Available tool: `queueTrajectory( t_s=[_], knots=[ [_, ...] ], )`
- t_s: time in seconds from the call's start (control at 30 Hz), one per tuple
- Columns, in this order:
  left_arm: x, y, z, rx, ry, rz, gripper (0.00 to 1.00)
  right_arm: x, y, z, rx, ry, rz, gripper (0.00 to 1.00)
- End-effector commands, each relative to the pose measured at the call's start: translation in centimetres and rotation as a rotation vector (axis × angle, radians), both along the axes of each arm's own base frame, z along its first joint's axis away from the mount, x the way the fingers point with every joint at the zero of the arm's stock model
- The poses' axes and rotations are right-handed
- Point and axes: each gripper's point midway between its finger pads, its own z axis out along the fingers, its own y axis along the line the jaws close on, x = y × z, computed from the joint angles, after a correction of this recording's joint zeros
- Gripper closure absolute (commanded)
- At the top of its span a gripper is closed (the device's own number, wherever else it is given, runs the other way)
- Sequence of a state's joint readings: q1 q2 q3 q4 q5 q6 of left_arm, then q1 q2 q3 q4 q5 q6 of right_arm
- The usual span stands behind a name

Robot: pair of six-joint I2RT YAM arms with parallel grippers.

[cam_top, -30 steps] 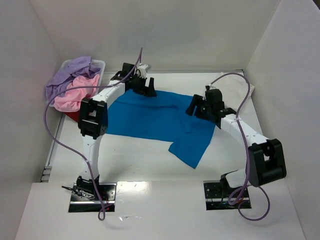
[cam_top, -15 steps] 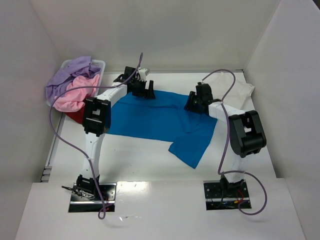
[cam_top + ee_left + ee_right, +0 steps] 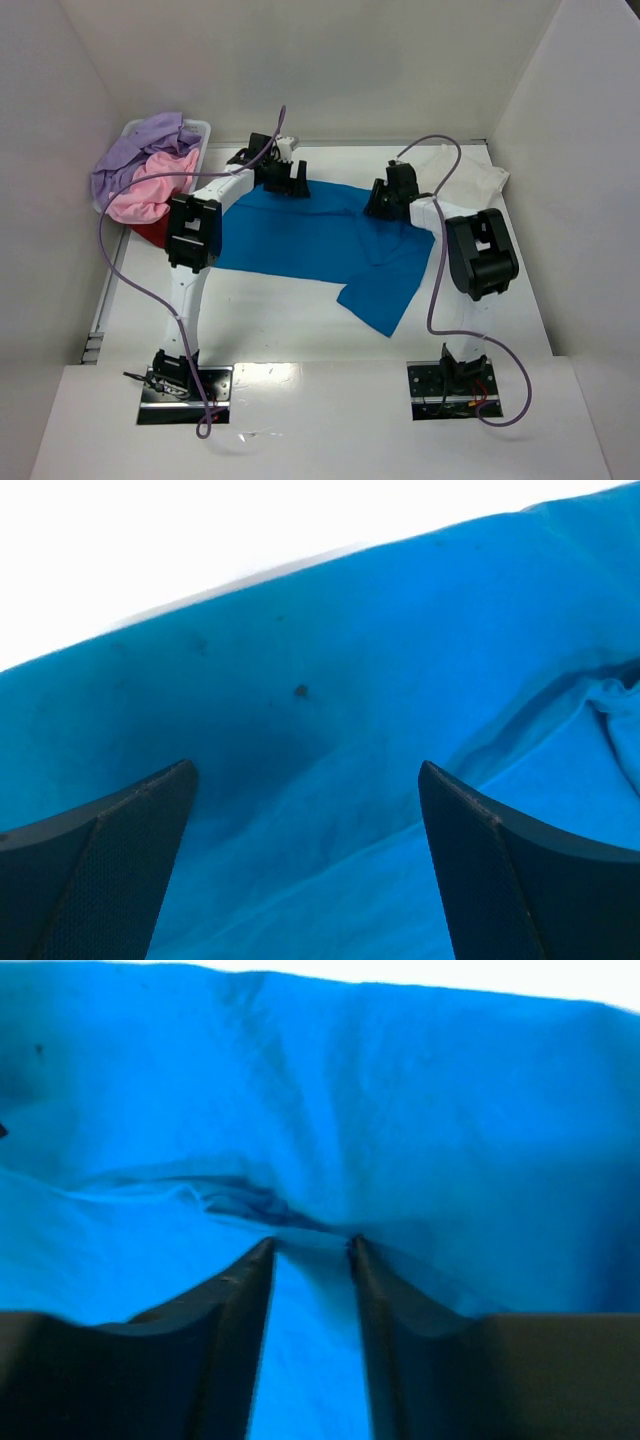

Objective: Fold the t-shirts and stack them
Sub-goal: Fold the flattened tshirt in 1/3 of the way

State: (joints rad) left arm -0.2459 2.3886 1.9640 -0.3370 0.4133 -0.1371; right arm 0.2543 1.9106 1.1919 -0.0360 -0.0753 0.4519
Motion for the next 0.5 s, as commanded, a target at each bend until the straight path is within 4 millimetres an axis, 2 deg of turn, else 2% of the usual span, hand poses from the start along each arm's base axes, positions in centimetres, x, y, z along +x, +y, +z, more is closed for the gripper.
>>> queueTrajectory(
  t_s=[0.0, 0.03, 0.13, 0.17, 0.2, 0.27, 0.3, 0.33, 0.37, 0.47],
  knots=[
    [0.6, 0.1, -0.3, -0.013, 0.001, 0.007, 0.01, 2.0, 0.9, 0.9, 0.025, -0.052, 0.033, 0.63],
    [0.6, 0.1, -0.3, -0.013, 0.001, 0.007, 0.01, 2.0, 0.9, 0.9, 0.025, -0.052, 0.033, 0.73],
    [0.8, 0.6, -0.3, -0.013, 0.001, 0.016, 0.01, 1.7, 1.0, 0.7, 0.029, -0.042, 0.040, 0.92],
    [0.8, 0.7, -0.3, -0.013, 0.001, 0.016, 0.01, 1.7, 1.2, 1.2, 0.040, -0.048, 0.050, 0.95],
    [0.8, 0.7, -0.3, -0.013, 0.001, 0.016, 0.01, 1.8, 1.2, 2.0, 0.044, -0.065, 0.050, 0.97],
    [0.7, 0.6, -0.8, -0.015, 0.016, 0.022, 0.01, 0.5, 1.7, 2.6, 0.083, -0.054, 0.067, 0.99],
    [0.5, 0.7, -1.5, -0.011, 0.033, 0.022, 0.01, 0.1, 2.4, 4.1, 0.109, -0.083, 0.082, 0.99],
    [0.5, 0.7, -1.5, -0.011, 0.033, 0.022, 0.01, -0.8, 2.9, 3.9, 0.118, -0.079, 0.103, 0.99],
    [0.4, 0.5, -1.4, -0.023, 0.040, 0.021, 0.01, -1.5, 3.4, 5.1, 0.154, -0.087, 0.127, 0.99],
    [0.4, 0.5, -1.4, -0.023, 0.041, 0.021, 0.01, -3.9, 5.3, 5.3, 0.197, -0.070, 0.178, 0.99]
  ],
)
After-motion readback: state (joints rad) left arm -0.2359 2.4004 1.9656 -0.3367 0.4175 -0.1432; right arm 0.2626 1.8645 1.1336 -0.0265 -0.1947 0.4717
